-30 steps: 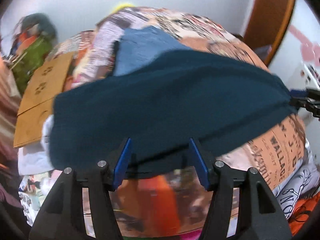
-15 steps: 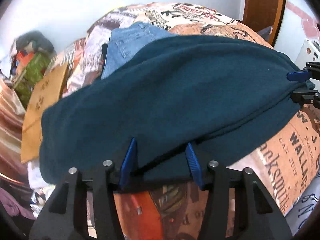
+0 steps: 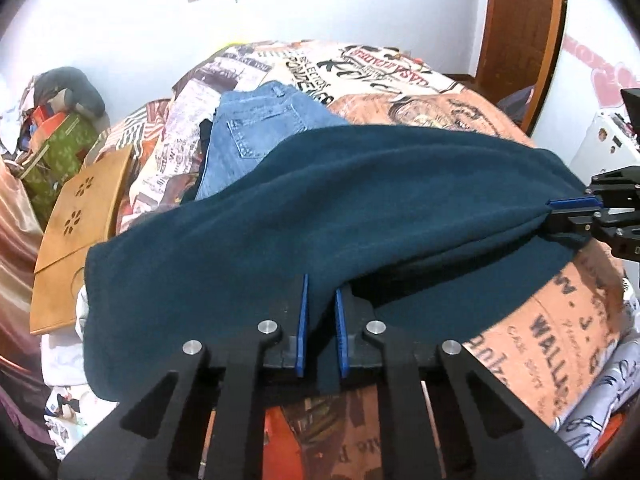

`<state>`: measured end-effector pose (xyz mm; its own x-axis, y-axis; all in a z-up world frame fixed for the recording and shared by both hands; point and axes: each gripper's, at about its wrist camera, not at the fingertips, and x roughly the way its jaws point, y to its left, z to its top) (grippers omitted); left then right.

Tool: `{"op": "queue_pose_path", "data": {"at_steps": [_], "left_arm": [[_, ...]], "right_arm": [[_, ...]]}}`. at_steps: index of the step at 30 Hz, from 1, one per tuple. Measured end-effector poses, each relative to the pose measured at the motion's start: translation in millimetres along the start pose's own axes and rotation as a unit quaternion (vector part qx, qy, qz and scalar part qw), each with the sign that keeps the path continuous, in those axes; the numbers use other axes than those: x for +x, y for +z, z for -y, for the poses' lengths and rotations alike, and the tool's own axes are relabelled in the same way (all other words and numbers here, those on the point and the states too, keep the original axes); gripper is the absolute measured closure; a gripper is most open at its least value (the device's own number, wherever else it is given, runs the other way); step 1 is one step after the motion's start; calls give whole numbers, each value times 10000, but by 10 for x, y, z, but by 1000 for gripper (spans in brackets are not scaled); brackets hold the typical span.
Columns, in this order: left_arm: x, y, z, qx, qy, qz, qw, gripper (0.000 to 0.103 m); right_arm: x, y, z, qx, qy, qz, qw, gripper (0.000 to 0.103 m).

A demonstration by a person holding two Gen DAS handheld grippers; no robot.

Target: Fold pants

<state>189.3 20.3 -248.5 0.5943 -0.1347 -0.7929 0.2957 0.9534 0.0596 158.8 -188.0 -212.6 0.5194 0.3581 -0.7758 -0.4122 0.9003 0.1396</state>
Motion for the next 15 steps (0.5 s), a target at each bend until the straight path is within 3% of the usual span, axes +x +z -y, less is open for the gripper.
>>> {"op": "queue_pose_path", "data": {"at_steps": [5,8,15], "left_arm": [[-142,-93,30,42,-52,48,10000,92],[-167,-168,44,18,-145,20,9999,93],[-44,-409,106,80,-267,-349,9990,94]], "right_arm": [[-133,-65,-22,355,407,95,9985,100],[-181,-98,-183,91,197,135,9997,100],[-288,-109,-131,204,6,217,9996,99]]}}
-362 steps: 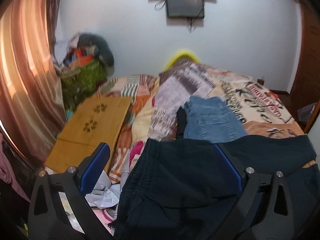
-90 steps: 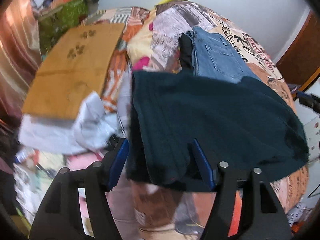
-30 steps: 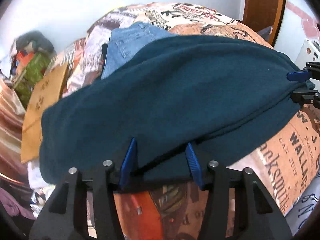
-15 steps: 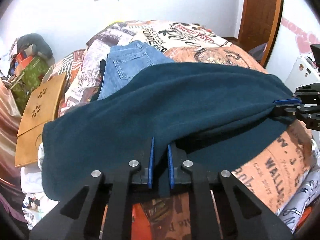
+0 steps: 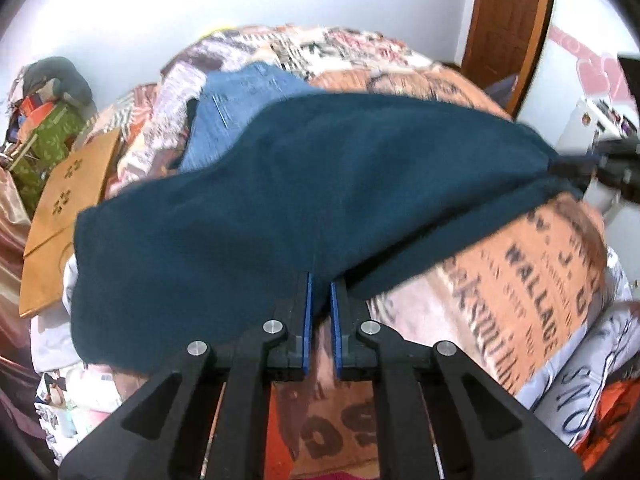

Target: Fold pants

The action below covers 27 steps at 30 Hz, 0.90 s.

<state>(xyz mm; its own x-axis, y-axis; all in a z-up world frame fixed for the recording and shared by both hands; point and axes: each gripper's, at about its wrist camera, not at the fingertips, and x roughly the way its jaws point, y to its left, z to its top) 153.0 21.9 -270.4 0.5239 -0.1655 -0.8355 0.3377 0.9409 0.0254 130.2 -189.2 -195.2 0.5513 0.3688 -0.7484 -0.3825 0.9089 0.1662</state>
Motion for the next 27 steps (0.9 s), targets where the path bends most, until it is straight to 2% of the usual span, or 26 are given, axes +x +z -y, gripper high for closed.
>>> {"op": "queue_pose_path", "data": {"at_steps": [1,3,4,5,8,11,16,20,27], "left_arm": [[23,-25,15,39,21,-67,10000,94],[-4,-41,46,128,105,-122,9998,94],[-35,-31,54,130,97,-115,9998,94],[-97,-3,54,111,52,-89,9999,94],[-254,101,72,61,-159,72,9998,94],[-349,259,185,178,-206,218,9994,94],[-210,510,550,607,-391,164,9973,91],[35,600,858,958,-593,-23,9936,85],[318,701,1109,1352,-560,-346,9886,84]], "right_arm": [[-20,2,23,39,-29,0,10000,95],[-89,-19,111,128,-191,42,9997,81],[-137,-41,165,177,-277,88,9994,71],[-183,-62,200,228,-349,135,9990,67],[-339,-157,395,485,-565,240,9969,67],[-440,-257,542,614,-842,240,9943,67],[-505,-447,786,750,-1115,107,9909,67],[-443,-573,938,791,-1116,-46,9906,67],[-198,-671,1023,578,-897,-348,9937,67]]}}
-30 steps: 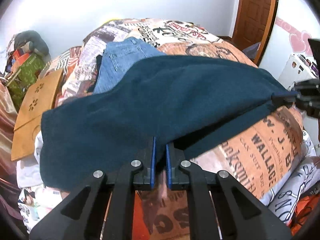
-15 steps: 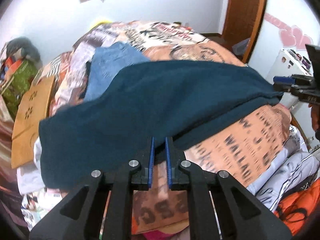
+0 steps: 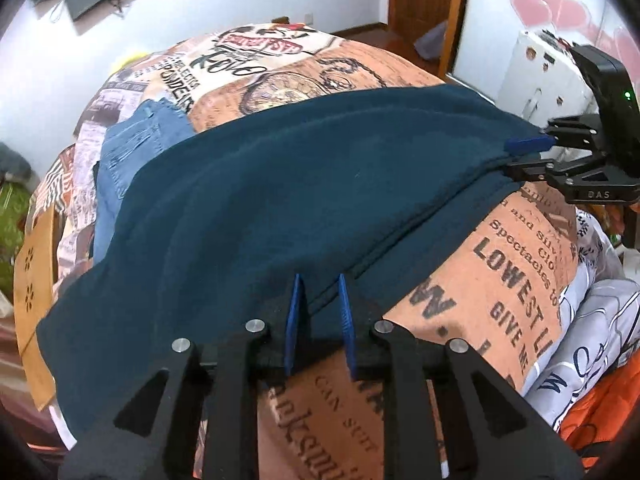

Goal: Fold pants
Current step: 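Lower the folded sweatpants onto the bed and open both grippers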

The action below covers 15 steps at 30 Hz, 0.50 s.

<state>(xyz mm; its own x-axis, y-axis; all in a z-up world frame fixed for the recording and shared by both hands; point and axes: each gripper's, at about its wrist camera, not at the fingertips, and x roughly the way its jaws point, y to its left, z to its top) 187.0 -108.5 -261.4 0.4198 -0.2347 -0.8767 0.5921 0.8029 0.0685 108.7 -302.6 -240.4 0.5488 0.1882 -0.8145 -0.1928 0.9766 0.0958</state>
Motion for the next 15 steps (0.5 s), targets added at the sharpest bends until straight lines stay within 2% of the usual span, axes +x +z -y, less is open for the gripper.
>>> {"op": "queue_pose_path", "data": {"at_steps": [7,9,11,15], "left_arm": [[50,67,-29,22,-339,-170,9993,84],[57,77,-45,-49,-400,-186,9990,83],[50,74,-31,-24,-369,-191,9991,83],[21,57,47,174,-193,-202,9995,82]], "right_arm": [[109,67,-98,-519,138,73,9985,67],[118,83,-88,-537,239,173,9981,72],[149,125,-75,-454,303,229,9982,83],[130,164,-92,-365,316,434,9979,90]]}}
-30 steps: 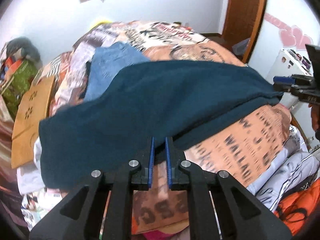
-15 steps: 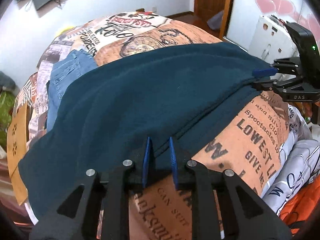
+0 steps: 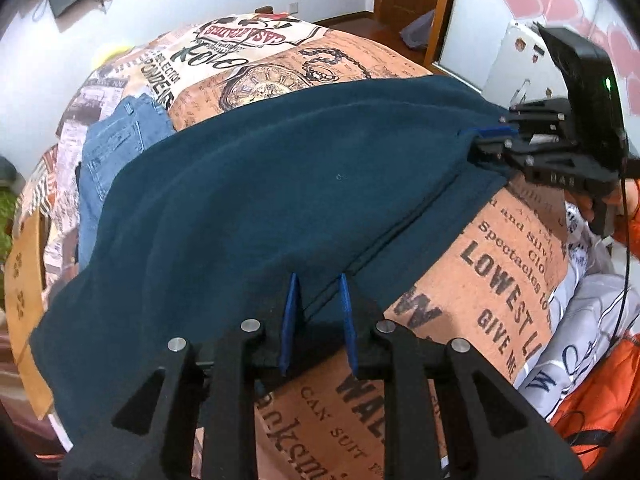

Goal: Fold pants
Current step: 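Lower the folded sweatpants onto the bed and open both grippers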

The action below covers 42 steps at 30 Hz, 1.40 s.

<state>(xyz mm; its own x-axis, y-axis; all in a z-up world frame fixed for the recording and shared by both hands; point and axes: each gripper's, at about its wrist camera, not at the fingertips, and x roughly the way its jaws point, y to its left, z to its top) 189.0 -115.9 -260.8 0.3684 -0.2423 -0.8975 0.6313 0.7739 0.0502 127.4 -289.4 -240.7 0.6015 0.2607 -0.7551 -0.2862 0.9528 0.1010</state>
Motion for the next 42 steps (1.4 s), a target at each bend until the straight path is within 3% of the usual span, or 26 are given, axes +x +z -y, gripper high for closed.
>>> {"op": "queue_pose_path", "data": {"at_steps": [7,10,13,21,31,34,37,42], "left_arm": [[84,38,61,95,354,55,9993,79],[91,59,77,95,448,140,9989,91],[54,83,101,45,638,226,9977,97],[-269,49,113,-131,366,520,9979,98],[-155,-82,139,-351,253,284,9987,98],[-217,-85,123,-439,158,268,9986,90],[-342,-75,99,-592,105,362,9975,77],[-600,50,-8,-884,253,735,9931,61]], "right_arm": [[-79,52,109,382,275,166,9988,92],[-96,53,87,356,261,171,9989,92],[-145,53,62,336,291,192,9988,92],[-292,18,4,277,212,263,9990,93],[-168,-178,-121,336,163,-2,9993,89],[-216,-203,-99,486,127,19,9987,85],[-367,-264,-29,742,65,147,9971,70],[-667,-407,265,1259,-366,420,9905,69]]}}
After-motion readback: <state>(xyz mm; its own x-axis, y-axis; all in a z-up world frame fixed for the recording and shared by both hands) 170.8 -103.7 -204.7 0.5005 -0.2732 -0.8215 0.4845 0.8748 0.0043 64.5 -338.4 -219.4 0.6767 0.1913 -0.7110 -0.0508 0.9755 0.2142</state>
